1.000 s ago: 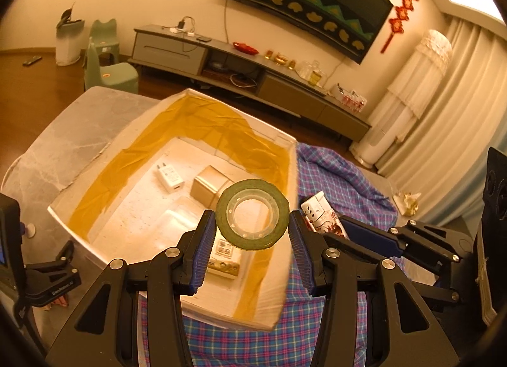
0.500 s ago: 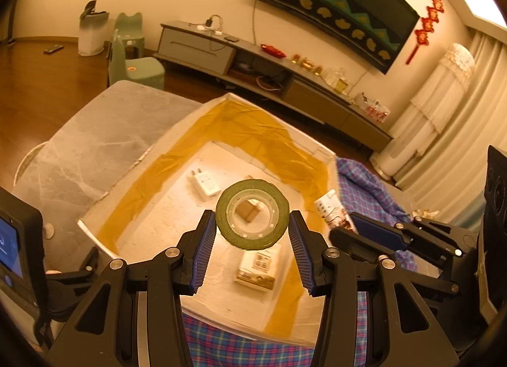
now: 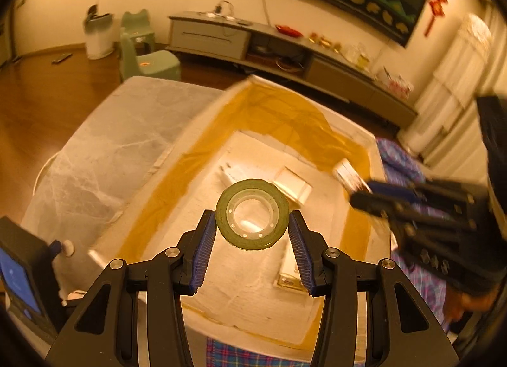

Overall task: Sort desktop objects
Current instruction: 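Open the left tool to drop the green tape roll while right tool drops the bottle, then move both tools back over the remaining items on the plaid sheet, then grasp the white staples box with left tool while right tool grasps black marker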

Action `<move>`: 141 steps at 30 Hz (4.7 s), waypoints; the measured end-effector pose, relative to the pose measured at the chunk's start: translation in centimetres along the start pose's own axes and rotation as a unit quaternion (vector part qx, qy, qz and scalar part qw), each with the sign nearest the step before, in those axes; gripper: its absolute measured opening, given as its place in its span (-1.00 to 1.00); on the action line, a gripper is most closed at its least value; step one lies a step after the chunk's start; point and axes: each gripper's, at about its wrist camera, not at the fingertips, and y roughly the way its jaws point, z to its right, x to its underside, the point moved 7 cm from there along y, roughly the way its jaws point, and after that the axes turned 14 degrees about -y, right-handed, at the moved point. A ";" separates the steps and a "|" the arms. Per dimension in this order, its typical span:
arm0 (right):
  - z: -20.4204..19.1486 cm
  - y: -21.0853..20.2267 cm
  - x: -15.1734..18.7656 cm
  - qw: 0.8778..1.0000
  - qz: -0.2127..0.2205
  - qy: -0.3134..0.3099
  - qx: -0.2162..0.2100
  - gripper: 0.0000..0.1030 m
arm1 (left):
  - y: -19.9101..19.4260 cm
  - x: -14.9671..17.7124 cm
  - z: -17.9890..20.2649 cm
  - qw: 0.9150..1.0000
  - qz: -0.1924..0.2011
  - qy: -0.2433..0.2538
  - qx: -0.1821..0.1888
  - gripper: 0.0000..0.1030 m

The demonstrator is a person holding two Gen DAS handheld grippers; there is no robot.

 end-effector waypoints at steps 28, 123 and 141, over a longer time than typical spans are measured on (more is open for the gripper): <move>6.6 9.2 -2.1 0.994 -0.105 -0.009 0.025 -0.62 | 3.6 4.0 3.8 0.992 -0.070 0.102 -0.039 -0.05; 13.1 -1.5 23.2 0.993 0.024 0.118 0.004 -0.23 | 10.5 11.9 20.5 0.986 -0.113 0.120 -0.011 -0.02; 16.9 -2.4 26.2 0.979 0.038 0.198 -0.042 -0.71 | 17.7 13.7 23.5 0.983 -0.107 0.137 -0.062 0.06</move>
